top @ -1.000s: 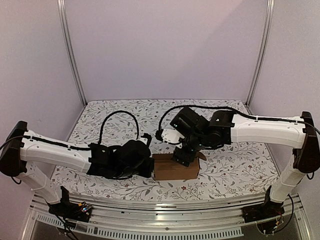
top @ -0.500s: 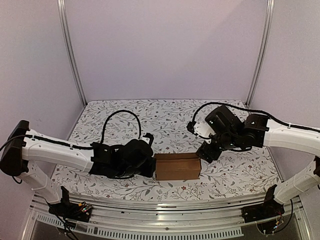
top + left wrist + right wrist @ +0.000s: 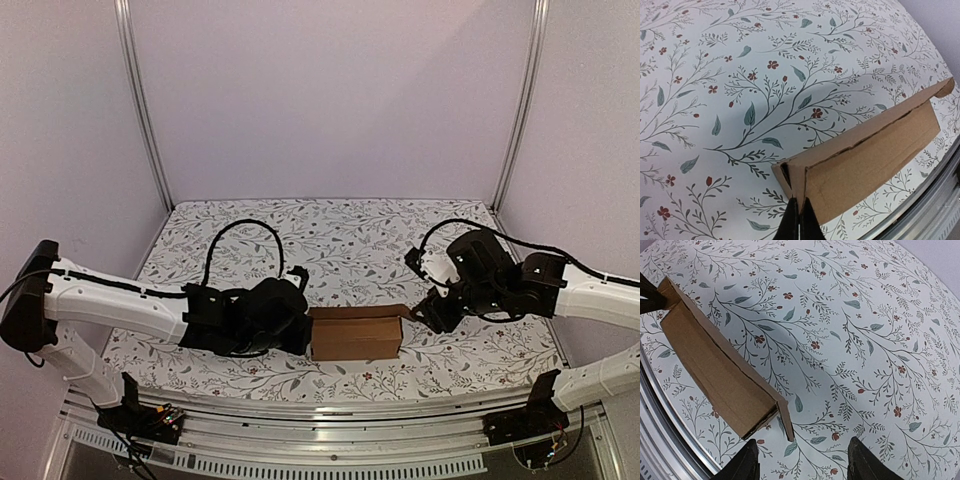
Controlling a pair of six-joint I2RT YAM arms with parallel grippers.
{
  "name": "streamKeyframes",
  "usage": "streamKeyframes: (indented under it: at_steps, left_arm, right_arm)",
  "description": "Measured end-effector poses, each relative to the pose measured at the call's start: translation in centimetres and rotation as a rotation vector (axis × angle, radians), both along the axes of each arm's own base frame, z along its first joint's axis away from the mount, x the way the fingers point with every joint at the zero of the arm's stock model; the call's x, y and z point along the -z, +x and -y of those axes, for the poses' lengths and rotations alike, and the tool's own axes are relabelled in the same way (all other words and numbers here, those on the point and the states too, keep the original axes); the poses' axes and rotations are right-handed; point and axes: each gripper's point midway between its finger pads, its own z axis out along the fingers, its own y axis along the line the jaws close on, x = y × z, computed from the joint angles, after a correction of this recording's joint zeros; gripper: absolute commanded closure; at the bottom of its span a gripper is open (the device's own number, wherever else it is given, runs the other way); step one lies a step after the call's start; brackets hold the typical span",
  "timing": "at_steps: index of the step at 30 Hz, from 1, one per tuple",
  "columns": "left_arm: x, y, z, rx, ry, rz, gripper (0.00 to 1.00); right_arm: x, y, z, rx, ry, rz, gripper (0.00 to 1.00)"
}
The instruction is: Fold the paper box
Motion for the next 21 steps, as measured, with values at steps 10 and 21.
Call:
streamKeyframes:
  at_steps: [10,21]
  left_arm:
    - [0.0,0.0,0.0,0.001,0.002,0.0,1.0]
    - [0.0,0.0,0.0,0.0,0.001,0.0,1.0]
  right_arm:
    - [1.2,0.7,-1.4,-0.016,0.059,-0.049,0.59]
    - [2.7,0.9,-2.4,-0.043,0.083,-0.109,0.73]
